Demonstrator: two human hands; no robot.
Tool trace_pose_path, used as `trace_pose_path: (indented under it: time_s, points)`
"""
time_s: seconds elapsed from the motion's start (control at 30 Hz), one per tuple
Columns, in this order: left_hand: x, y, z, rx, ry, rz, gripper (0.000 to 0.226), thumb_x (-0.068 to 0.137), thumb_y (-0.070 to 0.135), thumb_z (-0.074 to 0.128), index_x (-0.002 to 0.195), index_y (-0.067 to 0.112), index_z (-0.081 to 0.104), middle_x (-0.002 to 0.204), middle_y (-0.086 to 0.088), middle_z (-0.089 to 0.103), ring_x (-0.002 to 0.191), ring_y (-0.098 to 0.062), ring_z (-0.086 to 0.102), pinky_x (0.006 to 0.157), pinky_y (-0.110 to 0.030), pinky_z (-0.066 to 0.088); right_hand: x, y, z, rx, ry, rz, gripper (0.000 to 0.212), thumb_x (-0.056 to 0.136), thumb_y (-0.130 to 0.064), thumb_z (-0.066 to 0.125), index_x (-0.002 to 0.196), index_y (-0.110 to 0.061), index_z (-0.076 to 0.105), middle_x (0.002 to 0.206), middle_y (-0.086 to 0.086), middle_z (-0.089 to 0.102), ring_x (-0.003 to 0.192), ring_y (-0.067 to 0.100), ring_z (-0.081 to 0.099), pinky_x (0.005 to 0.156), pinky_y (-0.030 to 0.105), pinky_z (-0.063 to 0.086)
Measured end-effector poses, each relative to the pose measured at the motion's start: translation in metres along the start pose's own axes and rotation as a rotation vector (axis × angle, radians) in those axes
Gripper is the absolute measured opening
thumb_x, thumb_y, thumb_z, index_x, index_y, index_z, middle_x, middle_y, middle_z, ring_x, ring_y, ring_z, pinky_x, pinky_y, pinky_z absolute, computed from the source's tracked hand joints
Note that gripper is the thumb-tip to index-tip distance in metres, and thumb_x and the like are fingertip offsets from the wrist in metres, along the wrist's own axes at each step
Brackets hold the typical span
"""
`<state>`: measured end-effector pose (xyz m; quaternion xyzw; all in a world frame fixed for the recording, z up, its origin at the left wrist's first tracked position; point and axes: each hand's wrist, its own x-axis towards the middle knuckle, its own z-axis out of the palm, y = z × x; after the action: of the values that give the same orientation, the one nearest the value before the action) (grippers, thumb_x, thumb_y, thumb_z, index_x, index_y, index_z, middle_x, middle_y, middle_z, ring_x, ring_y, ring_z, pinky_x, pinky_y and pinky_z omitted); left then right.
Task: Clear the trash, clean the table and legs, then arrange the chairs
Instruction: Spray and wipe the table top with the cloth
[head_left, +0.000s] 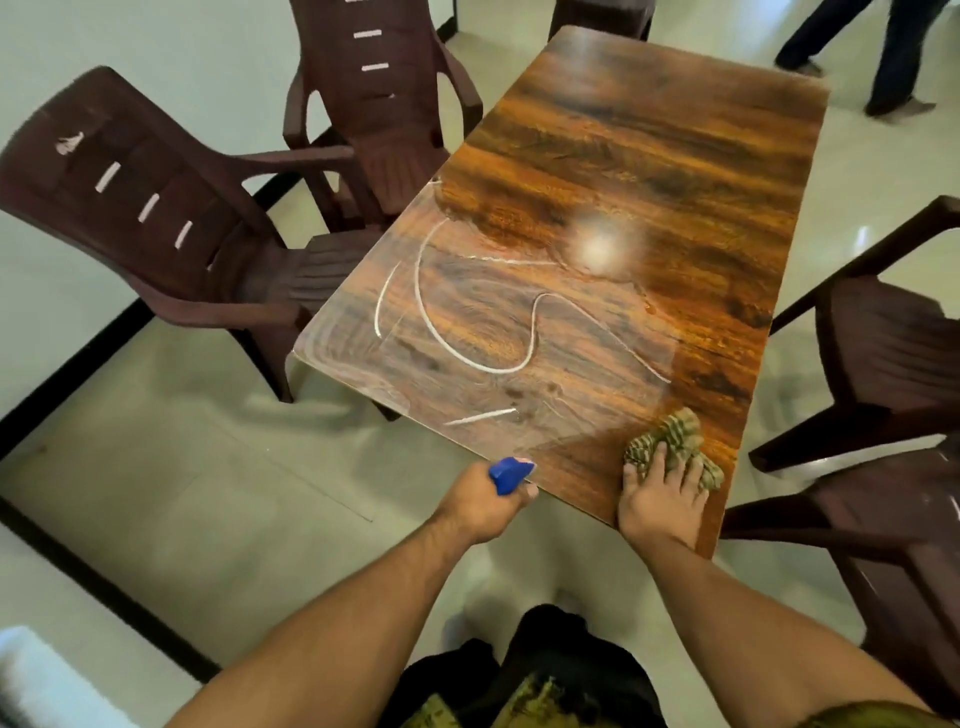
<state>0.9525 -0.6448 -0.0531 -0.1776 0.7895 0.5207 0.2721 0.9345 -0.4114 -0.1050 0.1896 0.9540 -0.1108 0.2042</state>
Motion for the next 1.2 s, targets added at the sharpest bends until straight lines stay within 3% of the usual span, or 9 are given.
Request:
trace_pose_path:
  time_s: [0.1, 0.2, 0.33, 0.4, 0.53, 0.6, 0.77, 1.1, 1.2]
  points:
    - [0.005, 0.007, 0.004, -0.048, -0.038, 0.058, 0.006, 0.089, 0.024, 0.071, 0.095, 0.021, 0.070, 0.059, 0.002, 0.060, 0.054, -0.019, 0.054, 0.056, -0.024, 0.048, -0.009, -0.044, 0.007, 0.011, -0.002, 0.076, 0.068, 0.103, -0.051, 0.016, 0.160, -0.018, 0.000, 0.166, 0.015, 0.000, 0.152, 0.033, -0.015, 0.121, 0.051, -0.004]
    - [0.016, 0.020, 0.010, -0.051, -0.053, 0.139, 0.022, 0.086, 0.024, 0.074, 0.107, 0.018, 0.075, 0.089, -0.013, 0.073, 0.063, -0.012, 0.063, 0.066, -0.029, 0.054, -0.027, -0.069, 0.026, -0.176, -0.073, -0.479, 0.077, 0.089, -0.048, 0.003, 0.159, -0.017, 0.006, 0.166, 0.012, -0.003, 0.151, 0.032, -0.017, 0.120, 0.049, -0.011]
    - [0.038, 0.037, 0.009, -0.021, -0.042, 0.149, 0.017, 0.085, 0.028, 0.075, 0.097, 0.017, 0.073, 0.077, 0.001, 0.072, 0.065, -0.009, 0.062, 0.071, -0.033, 0.057, -0.003, -0.048, 0.020, -0.271, -0.156, -0.980, 0.066, 0.095, -0.053, 0.024, 0.152, -0.021, 0.037, 0.162, 0.005, 0.029, 0.153, 0.026, 0.011, 0.121, 0.044, -0.011]
    - [0.051, 0.051, 0.006, -0.031, 0.038, 0.146, 0.011, 0.085, 0.031, 0.075, 0.087, 0.023, 0.068, 0.070, 0.009, 0.066, 0.060, -0.004, 0.057, 0.065, -0.026, 0.051, 0.031, -0.033, -0.001, -0.300, -0.087, -0.917, 0.063, 0.098, -0.055, 0.024, 0.151, -0.025, 0.039, 0.163, 0.002, 0.026, 0.153, 0.022, 0.010, 0.120, 0.046, -0.010]
    - [0.080, 0.094, 0.008, -0.169, 0.201, 0.240, 0.019, 0.086, 0.026, 0.076, 0.084, 0.014, 0.062, 0.064, 0.006, 0.054, 0.054, -0.006, 0.047, 0.057, -0.024, 0.043, 0.086, -0.017, -0.041, -0.031, -0.012, -0.274, 0.061, 0.104, -0.052, 0.017, 0.159, -0.028, 0.013, 0.168, 0.000, 0.003, 0.153, 0.020, -0.010, 0.122, 0.048, -0.004]
    - [0.099, 0.121, 0.014, -0.193, 0.210, 0.249, 0.020, 0.085, 0.020, 0.077, 0.079, 0.015, 0.058, 0.059, 0.008, 0.048, 0.052, -0.005, 0.045, 0.055, -0.018, 0.038, 0.100, -0.017, -0.044, 0.041, -0.001, -0.159, 0.060, 0.104, -0.051, 0.020, 0.159, -0.027, 0.012, 0.168, 0.003, 0.004, 0.153, 0.022, -0.012, 0.123, 0.050, -0.001]
    - [0.131, 0.128, 0.033, 0.098, 0.022, -0.068, 0.025, 0.082, 0.033, 0.074, 0.080, 0.012, 0.059, 0.070, -0.009, 0.062, 0.060, -0.023, 0.060, 0.056, -0.033, 0.053, 0.103, -0.015, -0.036, 0.006, 0.007, -0.156, 0.065, 0.101, -0.056, 0.011, 0.159, -0.027, 0.012, 0.168, 0.003, -0.002, 0.152, 0.022, -0.018, 0.123, 0.048, -0.007]
    - [0.189, 0.205, 0.039, 0.103, 0.016, -0.073, 0.030, 0.092, 0.007, 0.066, 0.072, 0.015, 0.045, 0.066, -0.002, 0.043, 0.058, -0.013, 0.045, 0.049, -0.019, 0.039, 0.156, 0.004, -0.061, -0.045, 0.004, -0.350, 0.067, 0.099, -0.059, 0.003, 0.159, -0.030, 0.004, 0.162, -0.003, -0.021, 0.148, 0.019, -0.027, 0.122, 0.049, -0.010]
    - [0.204, 0.219, 0.032, 0.040, 0.039, -0.049, 0.017, 0.092, 0.012, 0.069, 0.082, 0.015, 0.055, 0.064, -0.007, 0.051, 0.039, -0.009, 0.048, 0.041, -0.021, 0.041, 0.187, -0.004, -0.074, -0.003, 0.052, -0.178, 0.062, 0.103, -0.055, 0.012, 0.159, -0.028, 0.007, 0.166, 0.002, -0.014, 0.151, 0.023, -0.022, 0.121, 0.052, -0.011]
